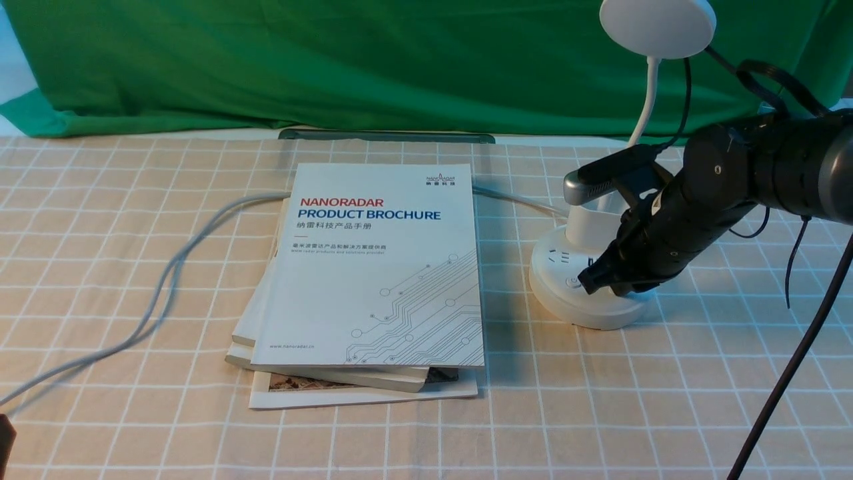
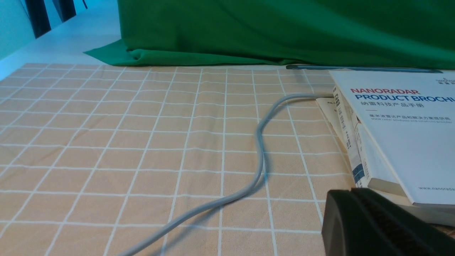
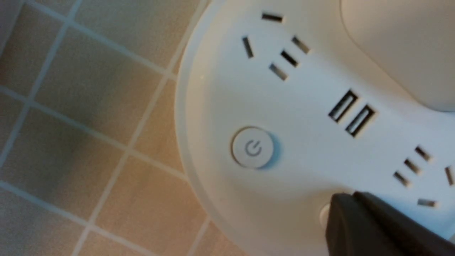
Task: Turn on the table lamp on the light coffee tablecloth with your hand.
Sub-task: 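Press the button on the base of the white desk lamp with the right gripper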
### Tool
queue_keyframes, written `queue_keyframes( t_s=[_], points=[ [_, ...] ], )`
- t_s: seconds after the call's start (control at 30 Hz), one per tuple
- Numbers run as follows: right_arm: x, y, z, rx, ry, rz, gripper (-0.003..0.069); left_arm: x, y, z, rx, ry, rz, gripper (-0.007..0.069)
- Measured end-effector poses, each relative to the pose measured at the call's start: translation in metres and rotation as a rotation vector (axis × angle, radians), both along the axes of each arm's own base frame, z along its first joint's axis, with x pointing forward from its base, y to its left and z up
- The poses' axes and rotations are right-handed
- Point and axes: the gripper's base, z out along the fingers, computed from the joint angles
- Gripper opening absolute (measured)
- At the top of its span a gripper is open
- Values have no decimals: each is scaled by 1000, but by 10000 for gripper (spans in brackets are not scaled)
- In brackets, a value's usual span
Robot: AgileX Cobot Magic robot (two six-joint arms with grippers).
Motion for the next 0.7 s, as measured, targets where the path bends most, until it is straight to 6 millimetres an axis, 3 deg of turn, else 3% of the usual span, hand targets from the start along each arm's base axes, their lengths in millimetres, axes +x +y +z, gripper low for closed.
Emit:
queue_keyframes(
  t_s=[0.43, 0.6, 0.7],
  points=[
    [0, 0, 1, 2, -3, 1, 31, 0, 0, 0, 0, 0, 0, 21],
    [-17, -5, 16, -4, 31, -3, 31, 0, 0, 0, 0, 0, 0, 21],
    [-34, -11, 52, 28, -34, -23, 32, 0, 0, 0, 0, 0, 0, 21]
  ],
)
